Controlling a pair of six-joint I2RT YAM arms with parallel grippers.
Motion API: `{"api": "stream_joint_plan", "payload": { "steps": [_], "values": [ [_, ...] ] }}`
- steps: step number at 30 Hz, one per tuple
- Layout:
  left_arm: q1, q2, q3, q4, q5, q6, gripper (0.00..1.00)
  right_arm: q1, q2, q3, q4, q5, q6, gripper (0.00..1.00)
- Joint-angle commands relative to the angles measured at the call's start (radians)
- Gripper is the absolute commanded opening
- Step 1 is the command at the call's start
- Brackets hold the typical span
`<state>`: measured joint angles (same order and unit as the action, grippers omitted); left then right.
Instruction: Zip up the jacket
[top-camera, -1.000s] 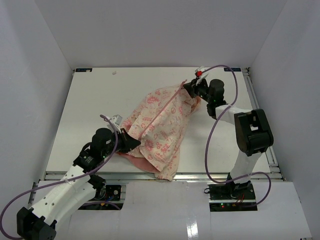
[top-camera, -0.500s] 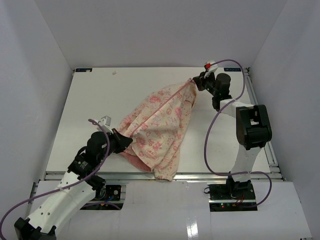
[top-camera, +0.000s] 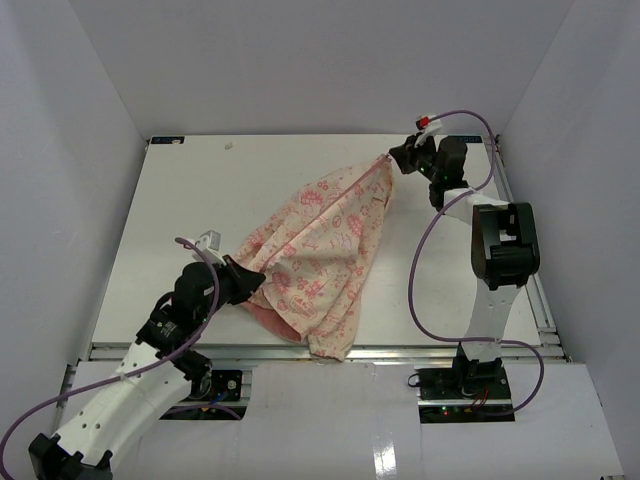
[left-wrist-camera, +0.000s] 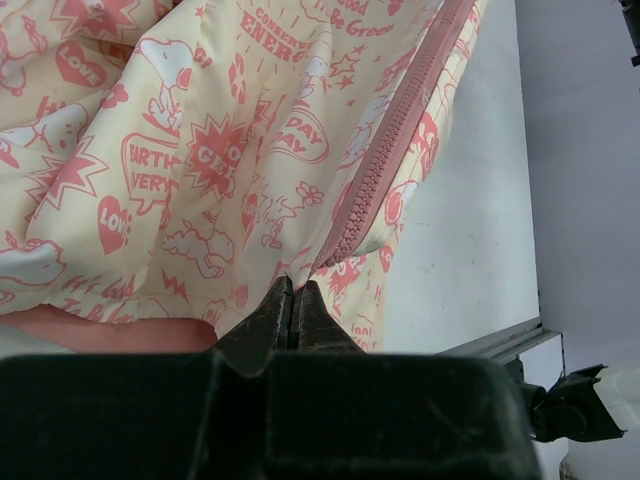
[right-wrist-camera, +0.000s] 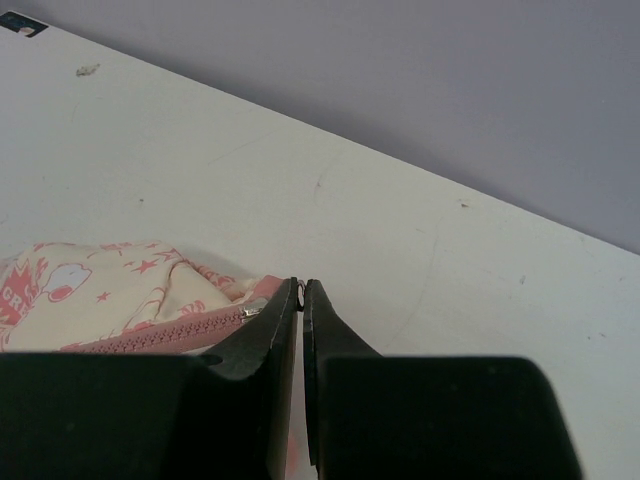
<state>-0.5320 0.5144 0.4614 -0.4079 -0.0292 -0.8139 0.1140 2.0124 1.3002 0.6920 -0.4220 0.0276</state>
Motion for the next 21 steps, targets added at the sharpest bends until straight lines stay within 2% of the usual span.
{"api": "stream_joint_plan", "payload": {
  "steps": [1,3,6,9,13,16,18,21],
  "values": [
    [0.006,-0.011,-0.006,0.041,0.059,0.054,0.00,-0.081,0.012,0.153,0.070,0.124,-0.065,0.08],
    [0.006,0.007,-0.023,0.117,0.136,0.073,0.00,-0.079,0.026,0.225,0.030,0.127,-0.086,0.08],
    [0.006,0.055,-0.066,0.274,0.326,0.097,0.02,-0.079,0.064,0.327,-0.050,0.117,-0.113,0.08],
    [0.005,0.117,-0.136,0.436,0.481,0.094,0.13,-0.075,0.112,0.429,-0.141,0.072,-0.125,0.08],
    [0.000,0.215,-0.197,0.562,0.571,0.110,0.34,-0.062,0.140,0.433,-0.148,0.062,-0.123,0.09],
    [-0.002,0.290,-0.213,0.626,0.623,0.121,0.55,-0.060,0.140,0.416,-0.150,0.067,-0.100,0.21],
    [-0.002,0.334,-0.203,0.625,0.639,0.138,0.60,-0.060,0.127,0.399,-0.160,0.082,-0.083,0.29],
    [-0.002,0.315,-0.187,0.607,0.595,0.142,0.67,-0.060,0.083,0.365,-0.208,0.068,-0.064,0.36]
  ]
}}
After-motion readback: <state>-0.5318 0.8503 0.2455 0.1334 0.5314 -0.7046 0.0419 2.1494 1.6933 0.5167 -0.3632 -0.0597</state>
